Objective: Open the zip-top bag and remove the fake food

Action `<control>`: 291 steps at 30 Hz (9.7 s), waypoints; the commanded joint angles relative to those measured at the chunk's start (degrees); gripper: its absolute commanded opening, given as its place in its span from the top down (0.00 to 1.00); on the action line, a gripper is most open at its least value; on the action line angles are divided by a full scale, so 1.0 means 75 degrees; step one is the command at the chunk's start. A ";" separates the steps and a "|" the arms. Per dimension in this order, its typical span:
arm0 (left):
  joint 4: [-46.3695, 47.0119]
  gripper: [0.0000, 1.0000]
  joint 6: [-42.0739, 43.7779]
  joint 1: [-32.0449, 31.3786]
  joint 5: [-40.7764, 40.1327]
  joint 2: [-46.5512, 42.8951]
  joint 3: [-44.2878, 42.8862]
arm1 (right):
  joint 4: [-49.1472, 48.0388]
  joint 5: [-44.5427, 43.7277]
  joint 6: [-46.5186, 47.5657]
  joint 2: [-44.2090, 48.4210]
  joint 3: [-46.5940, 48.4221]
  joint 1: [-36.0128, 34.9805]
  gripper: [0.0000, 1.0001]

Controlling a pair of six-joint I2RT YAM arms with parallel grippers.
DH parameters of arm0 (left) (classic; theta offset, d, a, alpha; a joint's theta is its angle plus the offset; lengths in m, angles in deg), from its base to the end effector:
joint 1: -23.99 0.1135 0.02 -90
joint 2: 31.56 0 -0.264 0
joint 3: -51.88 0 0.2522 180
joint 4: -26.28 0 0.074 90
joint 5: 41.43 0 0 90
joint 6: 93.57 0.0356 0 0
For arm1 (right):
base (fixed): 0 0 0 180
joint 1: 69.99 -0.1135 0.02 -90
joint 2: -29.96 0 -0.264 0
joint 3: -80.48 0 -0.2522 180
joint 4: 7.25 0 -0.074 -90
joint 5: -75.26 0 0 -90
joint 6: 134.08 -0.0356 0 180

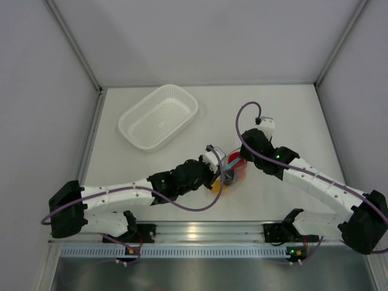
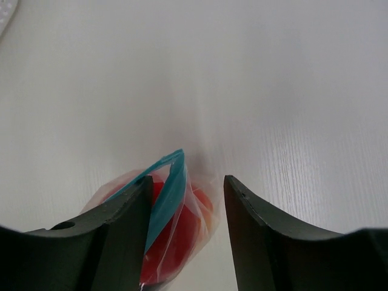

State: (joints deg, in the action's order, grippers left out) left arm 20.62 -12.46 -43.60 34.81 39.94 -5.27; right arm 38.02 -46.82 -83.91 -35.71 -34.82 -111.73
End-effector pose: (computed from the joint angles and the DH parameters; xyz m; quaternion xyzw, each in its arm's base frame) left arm 0.1156 -0.2580 0.2642 0.3388 0.7426 -0.2753 0.5079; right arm 0.1883 0.1426 0.2746 0.0881 0.8934 0.0398 0.4387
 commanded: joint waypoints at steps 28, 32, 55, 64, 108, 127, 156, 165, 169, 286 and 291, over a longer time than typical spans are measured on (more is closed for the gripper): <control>-0.1641 1.00 -0.0443 -0.0035 -0.0625 -0.1787 0.0302 | -0.0826 0.0327 0.1631 -0.0115 0.0239 0.1791 1.00; -0.2274 1.00 -0.0900 -0.0035 -0.0686 -0.2279 0.0536 | -0.0837 0.0479 0.1644 -0.0010 0.0310 0.1838 1.00; -0.2134 0.44 -0.0163 -0.0023 -0.0451 0.0098 -0.1971 | -0.3228 0.3690 0.2463 0.2744 -0.1694 0.1135 1.00; -0.2123 0.68 -0.0561 0.0024 -0.1341 0.1141 -0.2264 | -0.3369 0.4230 0.2861 0.2978 -0.1741 0.0948 1.00; -0.2123 1.00 -0.5212 0.0048 -0.5008 0.0474 -0.1340 | -0.0673 -0.1044 -0.0841 0.1935 -0.1131 -0.3025 0.27; -0.2111 1.00 -0.7124 -0.0011 -0.5618 -0.0065 -0.1046 | -0.2712 -0.0633 -0.2411 0.0752 -0.2291 -0.2943 0.73; -0.2111 0.82 -0.6668 -0.0023 -0.2972 -0.2185 0.1286 | 0.4589 -0.1618 0.1936 -0.3853 0.4645 -0.3365 1.00; -0.2474 0.67 -0.5425 -0.0023 -0.1928 -0.2421 0.0513 | 0.3711 -0.1279 0.1515 -0.3199 0.4471 -0.3388 1.00; -0.2753 0.68 -0.5367 -0.0023 -0.1681 -0.2619 0.0221 | 0.3300 -0.1102 0.1375 -0.2799 0.4073 -0.3388 1.00; -0.0599 0.02 -0.5976 -0.0175 -0.0239 0.3427 -0.1011 | -0.0943 0.0878 -0.0290 0.2029 -0.2233 -0.2392 1.00; -0.0611 0.22 -0.5799 -0.0175 0.0053 0.3205 -0.0999 | -0.0862 0.0773 -0.0244 0.1971 -0.2198 -0.2392 1.00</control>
State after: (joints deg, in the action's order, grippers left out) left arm 15.33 -57.83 -44.19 31.27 66.04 -13.21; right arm 35.07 -39.37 -85.29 -21.78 -53.10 -129.94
